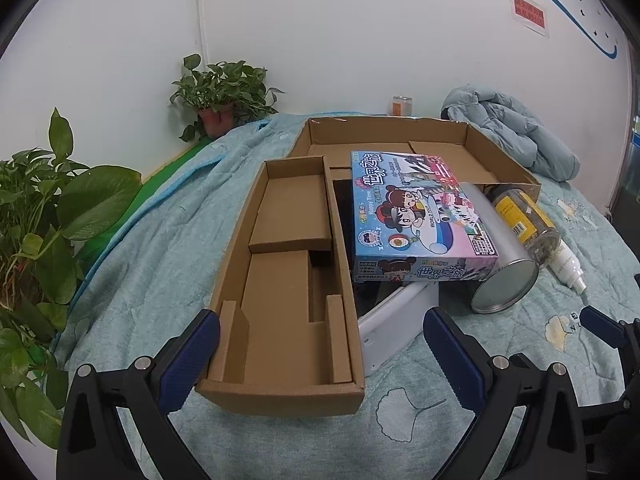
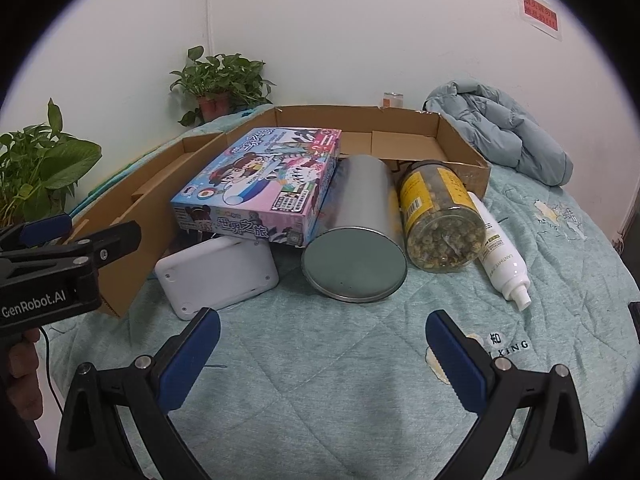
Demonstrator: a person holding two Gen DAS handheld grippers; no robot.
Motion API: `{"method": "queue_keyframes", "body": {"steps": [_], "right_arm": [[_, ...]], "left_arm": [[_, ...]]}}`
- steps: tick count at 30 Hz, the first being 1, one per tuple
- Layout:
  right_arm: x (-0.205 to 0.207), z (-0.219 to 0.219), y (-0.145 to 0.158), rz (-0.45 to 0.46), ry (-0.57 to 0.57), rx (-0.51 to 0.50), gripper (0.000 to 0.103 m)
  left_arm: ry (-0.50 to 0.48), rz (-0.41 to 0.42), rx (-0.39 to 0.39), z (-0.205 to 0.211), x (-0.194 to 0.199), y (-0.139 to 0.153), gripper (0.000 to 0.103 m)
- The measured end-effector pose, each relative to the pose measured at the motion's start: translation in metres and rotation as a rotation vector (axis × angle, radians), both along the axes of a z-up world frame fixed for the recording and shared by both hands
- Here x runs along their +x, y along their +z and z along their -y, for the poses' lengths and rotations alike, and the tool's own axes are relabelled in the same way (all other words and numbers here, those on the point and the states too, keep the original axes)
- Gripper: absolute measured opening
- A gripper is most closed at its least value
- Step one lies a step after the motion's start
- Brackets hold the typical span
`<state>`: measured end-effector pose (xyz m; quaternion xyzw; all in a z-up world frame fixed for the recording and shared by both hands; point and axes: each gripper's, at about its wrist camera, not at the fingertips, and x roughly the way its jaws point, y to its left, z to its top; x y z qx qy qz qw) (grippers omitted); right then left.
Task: Organize rigid objects
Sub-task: 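Move both grippers toward the cardboard divider insert on the box, then grasp the cardboard divider insert with both grippers and lift it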
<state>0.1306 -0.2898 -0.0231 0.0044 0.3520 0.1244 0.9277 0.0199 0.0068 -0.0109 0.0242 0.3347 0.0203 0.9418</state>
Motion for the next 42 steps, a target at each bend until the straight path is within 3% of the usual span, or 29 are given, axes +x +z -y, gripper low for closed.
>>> {"method": "queue_keyframes", "body": {"steps": [17, 29, 34, 42], "right_arm": [[-0.027, 0.002, 0.022, 0.052, -0.031, 0.003, 0.102], [-0.013, -0.012, 0.015, 0.027, 0.008, 0.006, 0.102], [-0.009, -0.019, 0.024, 0.049, 0.062, 0.064, 0.102], [0.011, -0.051, 0.046, 0.086, 0.152, 0.122, 0.102]], "left_arm": [[-0.008, 0.057, -0.031, -0.002, -0.053, 0.032, 0.103], [0.031, 0.016, -0.057, -0.022, -0.032, 0.039, 0.103], [0.034, 0.027, -0.086, -0.034, -0.029, 0.045, 0.103], [-0.006, -0.026, -0.161, -0.089, -0.007, 0.048, 0.102]]}}
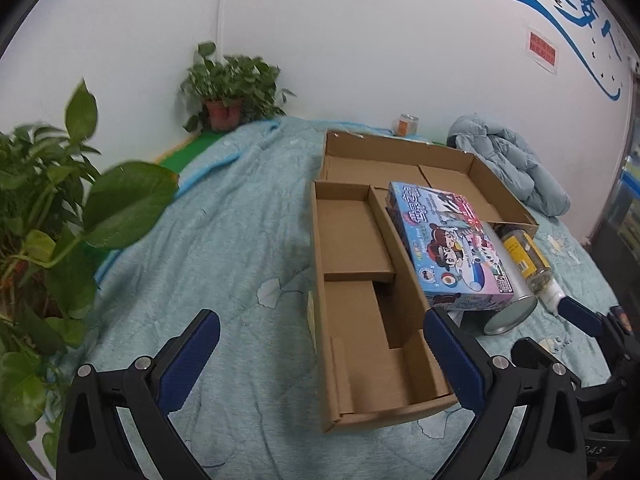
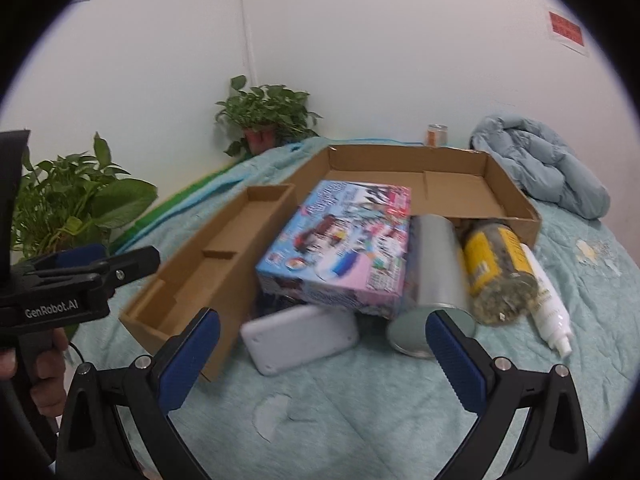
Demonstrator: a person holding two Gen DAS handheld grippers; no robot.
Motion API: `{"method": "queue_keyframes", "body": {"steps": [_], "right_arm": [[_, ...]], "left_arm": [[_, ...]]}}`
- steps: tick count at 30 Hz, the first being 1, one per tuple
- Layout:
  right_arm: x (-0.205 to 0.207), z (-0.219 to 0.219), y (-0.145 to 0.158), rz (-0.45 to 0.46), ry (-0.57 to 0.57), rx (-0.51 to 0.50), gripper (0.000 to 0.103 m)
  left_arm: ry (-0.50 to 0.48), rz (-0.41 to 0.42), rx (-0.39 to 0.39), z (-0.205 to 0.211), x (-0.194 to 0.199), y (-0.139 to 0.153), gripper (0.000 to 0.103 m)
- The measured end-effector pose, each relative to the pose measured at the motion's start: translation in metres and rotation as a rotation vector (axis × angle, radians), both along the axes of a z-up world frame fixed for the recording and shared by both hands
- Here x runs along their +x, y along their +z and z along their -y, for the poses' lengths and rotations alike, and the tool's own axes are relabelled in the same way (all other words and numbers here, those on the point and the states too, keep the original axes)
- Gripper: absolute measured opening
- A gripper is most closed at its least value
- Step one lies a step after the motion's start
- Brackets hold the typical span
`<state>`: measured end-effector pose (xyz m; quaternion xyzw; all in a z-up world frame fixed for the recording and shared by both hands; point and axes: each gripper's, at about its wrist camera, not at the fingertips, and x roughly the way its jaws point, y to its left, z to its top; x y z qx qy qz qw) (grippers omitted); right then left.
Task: Organize rigid objects
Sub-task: 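Grasp the cardboard divider insert with both grippers and lift it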
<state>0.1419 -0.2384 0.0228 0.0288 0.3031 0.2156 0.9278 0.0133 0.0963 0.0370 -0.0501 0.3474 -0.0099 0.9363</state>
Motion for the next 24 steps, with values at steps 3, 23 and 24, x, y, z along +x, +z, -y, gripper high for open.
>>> {"method": "queue_keyframes", "body": {"steps": [3, 23, 24], "right_arm": [[0.008, -0.022, 0.003, -0.013, 0.052, 0.014, 0.102], [0.021, -0.089, -0.041, -0.241, 0.148, -0.078, 0.025], [0.02, -0.09, -0.041, -0.234, 0.148, -0.085, 0.025]], "left_arm": [[-0.045, -0.055, -0.085, -0.016, 0.014, -0.011, 0.094], [-0.167, -0.224, -0.145, -0.009, 0.033, -0.067, 0.022], [-0.165, -0.225, -0.143, -0.008, 0.033, -0.067, 0.022]]}}
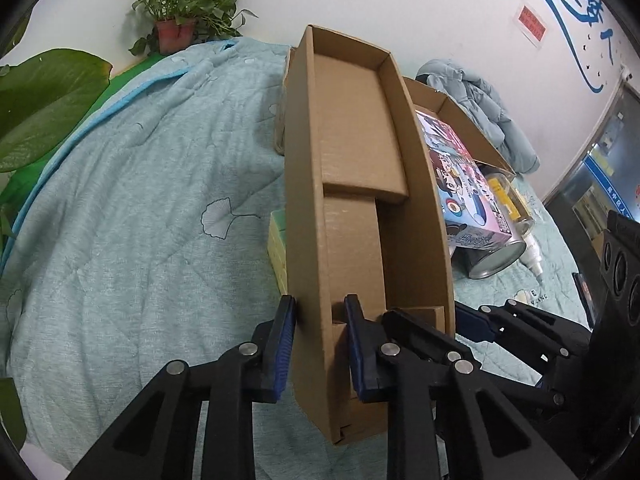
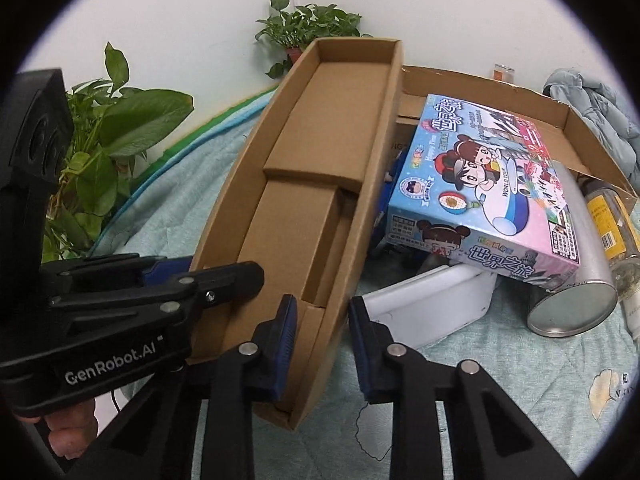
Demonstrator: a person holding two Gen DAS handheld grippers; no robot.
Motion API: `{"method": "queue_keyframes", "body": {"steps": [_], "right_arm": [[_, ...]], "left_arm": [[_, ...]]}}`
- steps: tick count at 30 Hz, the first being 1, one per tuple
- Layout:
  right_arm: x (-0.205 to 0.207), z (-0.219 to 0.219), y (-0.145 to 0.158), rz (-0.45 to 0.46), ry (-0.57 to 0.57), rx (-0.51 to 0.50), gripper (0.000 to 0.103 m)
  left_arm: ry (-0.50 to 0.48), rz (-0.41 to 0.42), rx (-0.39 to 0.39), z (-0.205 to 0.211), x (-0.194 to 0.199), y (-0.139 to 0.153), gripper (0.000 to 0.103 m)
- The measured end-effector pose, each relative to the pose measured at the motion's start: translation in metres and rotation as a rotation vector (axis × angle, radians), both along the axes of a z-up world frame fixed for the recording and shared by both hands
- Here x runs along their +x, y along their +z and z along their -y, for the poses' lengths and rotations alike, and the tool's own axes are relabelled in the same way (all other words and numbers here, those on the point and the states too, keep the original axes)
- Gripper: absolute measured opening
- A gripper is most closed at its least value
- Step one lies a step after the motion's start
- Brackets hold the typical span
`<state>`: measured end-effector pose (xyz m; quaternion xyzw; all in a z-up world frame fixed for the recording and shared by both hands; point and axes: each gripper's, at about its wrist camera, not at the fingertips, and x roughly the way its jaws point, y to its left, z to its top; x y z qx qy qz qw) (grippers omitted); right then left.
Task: Organize rigid objects
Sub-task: 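Grasp the cardboard divider insert with both grippers and lift it, then lower the held insert into the large cardboard box and open both grippers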
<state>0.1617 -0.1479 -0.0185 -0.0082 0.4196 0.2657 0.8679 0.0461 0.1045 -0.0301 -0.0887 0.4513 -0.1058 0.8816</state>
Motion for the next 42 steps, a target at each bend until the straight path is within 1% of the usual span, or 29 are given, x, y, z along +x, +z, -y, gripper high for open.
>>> {"method": "queue_keyframes", "body": {"steps": [4, 7, 12, 15, 18, 25, 31, 36, 38, 42], "right_arm": [[-0.002, 0.0, 0.002, 0.008, -0.004, 0.004, 0.025], [-0.003, 0.002, 0.012, 0.044, -0.011, 0.005, 0.025], [0.0, 0.009, 0.037, 0.11, -0.026, 0.031, 0.025], [0.007, 0.017, 0.058, 0.168, -0.042, 0.035, 0.024], [0.021, 0.023, 0.076, 0.203, -0.061, 0.047, 0.025], [0.056, 0.039, 0.118, 0.284, -0.103, 0.063, 0.025], [0.092, 0.043, 0.141, 0.329, -0.124, 0.055, 0.025], [0.126, 0.043, 0.153, 0.339, -0.121, 0.053, 0.025], [0.141, 0.042, 0.156, 0.336, -0.118, 0.057, 0.025], [0.172, 0.038, 0.157, 0.312, -0.11, 0.06, 0.025]], "left_arm": [[0.007, 0.015, -0.002, 0.001, -0.002, 0.007, 0.021], [0.008, 0.045, 0.005, 0.003, -0.005, 0.022, 0.021], [0.002, 0.122, 0.027, 0.012, -0.005, 0.059, 0.021], [-0.012, 0.168, 0.035, 0.02, 0.004, 0.084, 0.021], [-0.028, 0.214, 0.04, 0.029, 0.018, 0.111, 0.021], [-0.066, 0.314, 0.051, 0.056, 0.066, 0.176, 0.021], [-0.084, 0.35, 0.045, 0.07, 0.121, 0.216, 0.021], [-0.084, 0.362, 0.049, 0.075, 0.165, 0.237, 0.021], [-0.083, 0.359, 0.05, 0.076, 0.188, 0.244, 0.021], [-0.075, 0.333, 0.053, 0.069, 0.234, 0.248, 0.021]]}}
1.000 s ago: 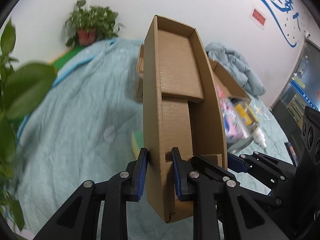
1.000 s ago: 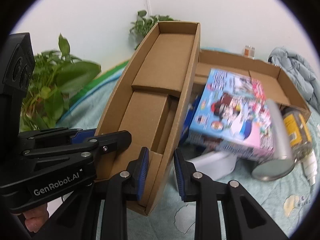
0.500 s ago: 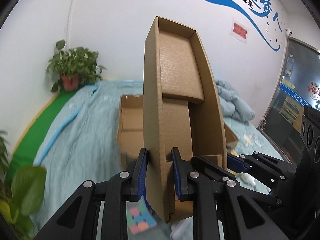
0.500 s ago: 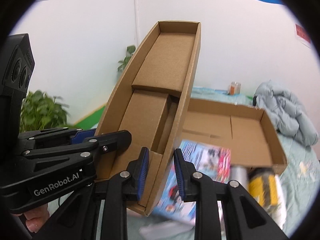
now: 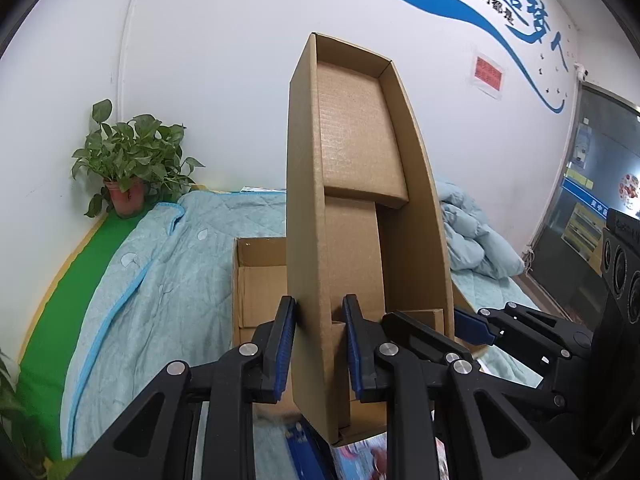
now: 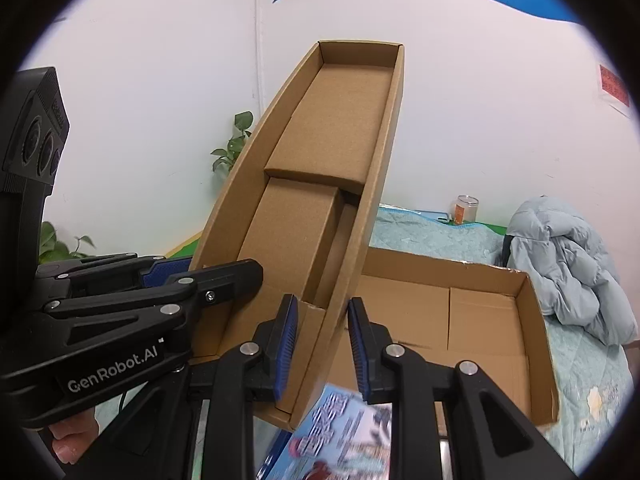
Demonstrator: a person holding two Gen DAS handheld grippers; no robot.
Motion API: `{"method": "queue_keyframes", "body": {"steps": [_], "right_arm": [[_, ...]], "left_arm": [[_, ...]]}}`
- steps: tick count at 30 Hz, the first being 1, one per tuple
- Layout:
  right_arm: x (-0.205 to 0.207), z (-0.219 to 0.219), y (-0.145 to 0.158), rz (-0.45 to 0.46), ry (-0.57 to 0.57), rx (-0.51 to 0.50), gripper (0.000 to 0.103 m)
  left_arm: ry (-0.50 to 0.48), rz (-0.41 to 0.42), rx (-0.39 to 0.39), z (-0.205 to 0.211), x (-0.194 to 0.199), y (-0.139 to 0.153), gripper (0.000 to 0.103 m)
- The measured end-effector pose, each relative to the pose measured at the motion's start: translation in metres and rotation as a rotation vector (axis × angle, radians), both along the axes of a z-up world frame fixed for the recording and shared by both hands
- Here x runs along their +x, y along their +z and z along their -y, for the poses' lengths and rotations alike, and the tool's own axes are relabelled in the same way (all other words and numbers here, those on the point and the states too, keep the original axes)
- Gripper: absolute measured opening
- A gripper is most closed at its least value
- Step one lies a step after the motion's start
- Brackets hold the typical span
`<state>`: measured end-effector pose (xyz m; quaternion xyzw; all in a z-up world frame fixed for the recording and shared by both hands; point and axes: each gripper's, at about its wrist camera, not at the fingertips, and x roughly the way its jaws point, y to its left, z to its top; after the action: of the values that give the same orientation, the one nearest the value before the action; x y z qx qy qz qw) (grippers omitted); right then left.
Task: Organize rigid objects
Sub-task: 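Lower the held insert into the large cardboard box and open both grippers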
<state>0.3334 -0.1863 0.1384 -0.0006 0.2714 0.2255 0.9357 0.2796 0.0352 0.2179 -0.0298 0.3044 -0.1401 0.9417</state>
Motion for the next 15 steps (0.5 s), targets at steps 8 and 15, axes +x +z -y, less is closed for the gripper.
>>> {"method": "queue_keyframes", "body": {"steps": [8, 15], "right_arm": [[0.069, -0.018, -0.02, -0.131, 0.057, -0.039, 0.025], [0.118, -0.033, -0.071, -0.324, 0.113, -0.06, 0.025]], "left_arm": [[0.023, -0.137, 0.007, -0.018, 0.096, -0.035, 0.021], [0.043, -0.312, -0.001, -0.036, 0.151, -0.111, 0.021]]}}
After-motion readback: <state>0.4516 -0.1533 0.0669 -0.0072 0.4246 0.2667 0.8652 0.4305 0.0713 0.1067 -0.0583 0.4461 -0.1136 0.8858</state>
